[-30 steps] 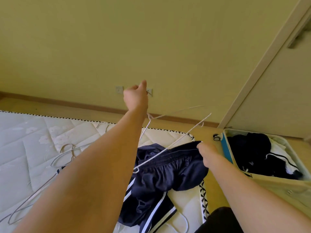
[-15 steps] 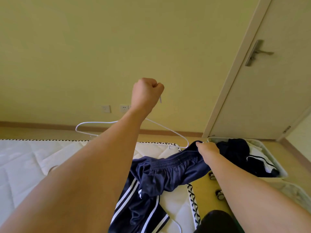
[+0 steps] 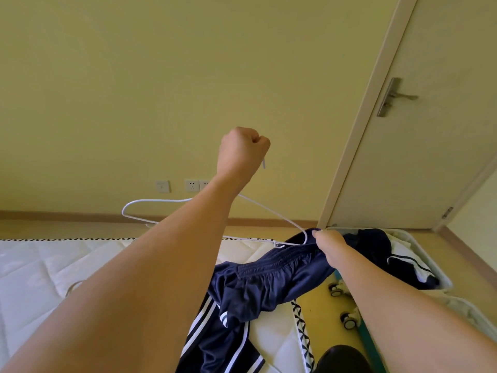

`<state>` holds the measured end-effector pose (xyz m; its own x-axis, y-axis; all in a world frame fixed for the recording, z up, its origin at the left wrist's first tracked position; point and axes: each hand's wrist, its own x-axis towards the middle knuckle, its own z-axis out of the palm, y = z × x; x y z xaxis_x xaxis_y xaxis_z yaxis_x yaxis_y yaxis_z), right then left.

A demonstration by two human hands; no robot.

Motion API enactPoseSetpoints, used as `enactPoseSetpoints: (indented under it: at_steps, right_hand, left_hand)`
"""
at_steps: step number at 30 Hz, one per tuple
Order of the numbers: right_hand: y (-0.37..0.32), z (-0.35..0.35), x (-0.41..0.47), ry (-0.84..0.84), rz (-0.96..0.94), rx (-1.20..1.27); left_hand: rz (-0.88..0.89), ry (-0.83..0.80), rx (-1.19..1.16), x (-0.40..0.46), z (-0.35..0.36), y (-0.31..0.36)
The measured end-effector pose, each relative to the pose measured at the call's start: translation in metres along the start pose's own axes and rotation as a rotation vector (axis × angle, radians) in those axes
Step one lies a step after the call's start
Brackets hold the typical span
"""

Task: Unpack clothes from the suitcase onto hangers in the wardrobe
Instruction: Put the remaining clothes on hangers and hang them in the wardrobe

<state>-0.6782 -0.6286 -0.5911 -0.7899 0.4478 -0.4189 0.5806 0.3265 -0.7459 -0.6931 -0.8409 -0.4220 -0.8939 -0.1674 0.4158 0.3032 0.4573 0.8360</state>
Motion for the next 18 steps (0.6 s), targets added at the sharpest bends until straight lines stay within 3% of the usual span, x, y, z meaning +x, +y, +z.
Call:
enactPoseSetpoints:
  at_steps: [9,14,18]
  right_hand:
    - [-0.047,0.009,-0.035,-0.054,-0.479,-0.295]
    - [-0.056,0.009,-0.040,-0.098,-0.494,-0.369]
    - [-0.056,0.015,-0.049,-0.092,-0.558,-0.406]
  left_hand:
    - [-0.011,-0.016,-0.035,-0.007,0.021,-0.005]
    - [-0.100,-0.004,-0.153,-0.004,0.023,-0.001]
    - [-0.178,-0.173,-0.077,0.002,0.024,-0.003]
